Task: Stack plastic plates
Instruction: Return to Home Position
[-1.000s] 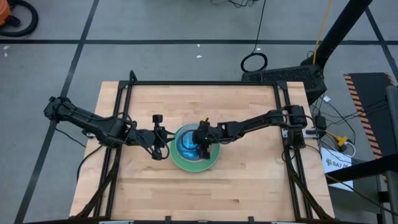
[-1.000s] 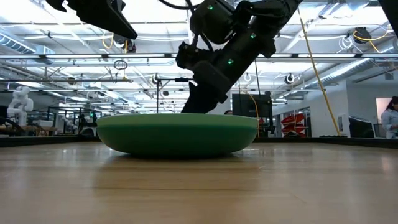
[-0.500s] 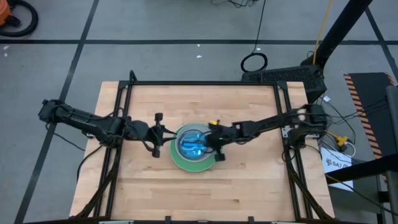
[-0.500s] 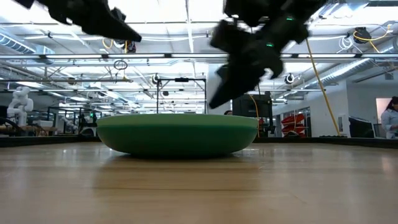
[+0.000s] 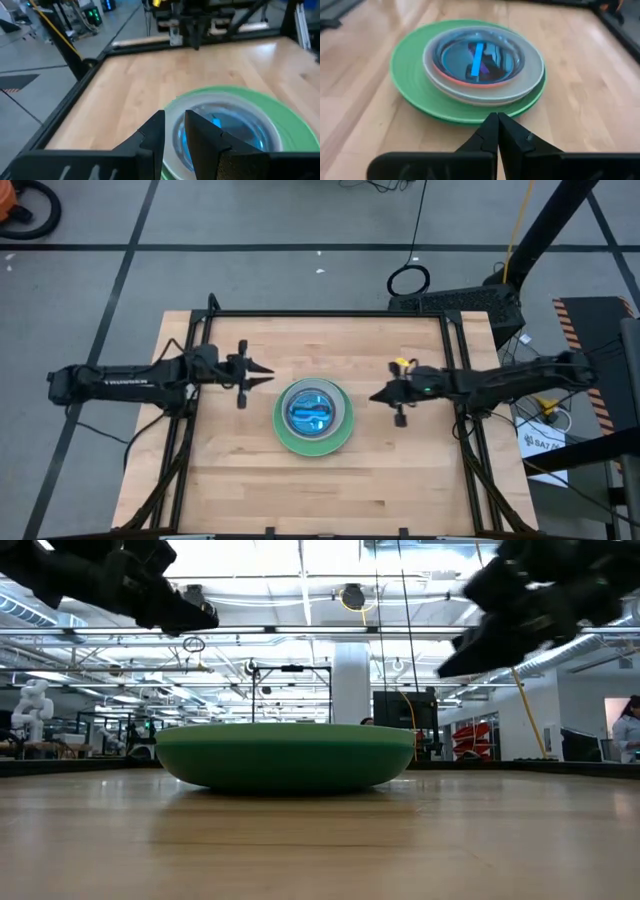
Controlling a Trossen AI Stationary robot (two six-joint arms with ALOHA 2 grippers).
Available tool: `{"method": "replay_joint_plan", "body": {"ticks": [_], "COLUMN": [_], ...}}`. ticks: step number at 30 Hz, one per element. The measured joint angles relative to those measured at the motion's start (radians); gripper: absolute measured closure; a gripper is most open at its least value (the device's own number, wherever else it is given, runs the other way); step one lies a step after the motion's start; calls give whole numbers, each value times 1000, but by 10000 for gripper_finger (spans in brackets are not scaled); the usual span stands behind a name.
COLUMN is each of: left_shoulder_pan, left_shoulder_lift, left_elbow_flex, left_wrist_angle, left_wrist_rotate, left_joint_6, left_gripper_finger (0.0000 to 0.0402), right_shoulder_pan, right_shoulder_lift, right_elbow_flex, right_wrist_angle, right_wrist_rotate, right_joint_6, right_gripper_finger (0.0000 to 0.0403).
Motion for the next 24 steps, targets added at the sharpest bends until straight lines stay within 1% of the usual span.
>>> {"method": "replay_joint_plan", "body": {"ticks": [4,6,8,11,14,17,21,23,24], "left_shoulder_pan": [82,114,143,183,214,224,224,224,224], "left_shoulder_lift": [2,9,10,9,9,9,9,9,9], "left_elbow_flex": [-29,-59,-105,-166,-220,-257,-320,-360,-382], "left_wrist_angle": [70,156,226,328,396,432,506,588,642], "left_wrist_rotate": [122,189,230,245,253,295,321,320,320], "left_joint_6": [-17,-26,-43,-79,-135,-176,-192,-206,-215], "left_gripper_finger": [319,319,319,319,319,319,319,319,319], "right_shoulder_pan": [0,0,0,0,0,0,0,0,0], "right_shoulder_lift": [-198,-293,-392,-531,-669,-791,-928,-992,-999], "right_elbow_flex": [-117,-177,-230,-286,-295,-295,-295,-290,-288], "right_wrist_angle": [11,0,5,-31,-142,-239,-352,-393,-407], "right_wrist_rotate": [-1,1,5,27,29,29,29,31,30], "right_joint_6": [18,29,45,67,79,77,35,17,9], "right_gripper_finger": [402,402,402,402,402,402,402,402,402]}}
